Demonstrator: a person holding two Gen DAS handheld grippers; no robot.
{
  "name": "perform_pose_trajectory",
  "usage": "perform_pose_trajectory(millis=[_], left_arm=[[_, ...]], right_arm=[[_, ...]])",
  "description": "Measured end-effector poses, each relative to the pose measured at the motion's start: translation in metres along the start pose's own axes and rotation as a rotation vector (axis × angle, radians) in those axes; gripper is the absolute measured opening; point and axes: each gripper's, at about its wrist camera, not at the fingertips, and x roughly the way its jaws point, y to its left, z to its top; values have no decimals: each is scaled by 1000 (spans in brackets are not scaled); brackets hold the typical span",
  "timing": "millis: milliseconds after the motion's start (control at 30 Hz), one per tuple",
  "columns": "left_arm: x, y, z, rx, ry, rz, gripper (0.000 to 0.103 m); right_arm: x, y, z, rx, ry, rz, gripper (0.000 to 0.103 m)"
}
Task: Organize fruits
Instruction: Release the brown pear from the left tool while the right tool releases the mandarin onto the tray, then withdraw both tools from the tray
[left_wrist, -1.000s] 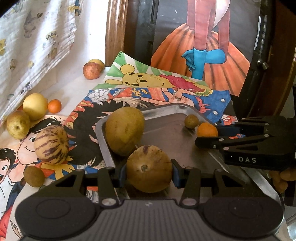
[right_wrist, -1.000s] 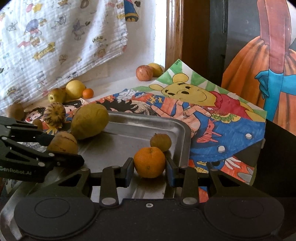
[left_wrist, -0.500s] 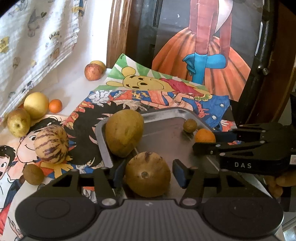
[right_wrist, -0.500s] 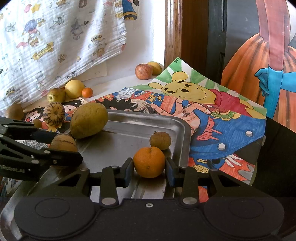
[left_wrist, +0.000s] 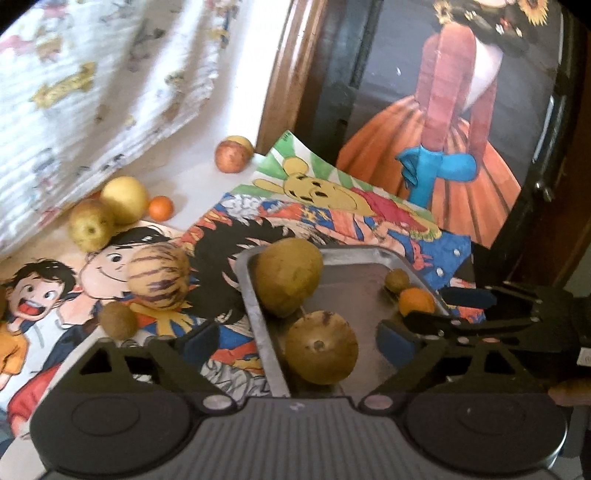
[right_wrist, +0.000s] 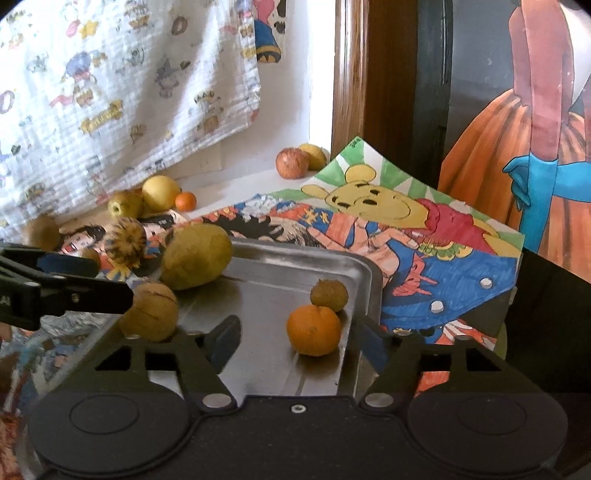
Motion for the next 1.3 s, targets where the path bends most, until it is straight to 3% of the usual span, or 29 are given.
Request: perform_pose_trajectory(millis=[333,567,767,1000,1300], left_arm=[[-40,2,-7,-47,-17,59,102],[-70,5,-22,-66,-29,90,102],[-95,6,-39,-10,-35,115,102],[-123,8,-60,6,-28,108,102],[-153,11,-83,65,-9,184,102]], right_arm=[[-49,19,7,2,-57,10,98],[-79,35,1,35,-66,17,99],[-105,55,-13,54,-54,16,102],[-127,84,-32,63,-14,18,102],[-141,109,-61,151,78,-8,102]])
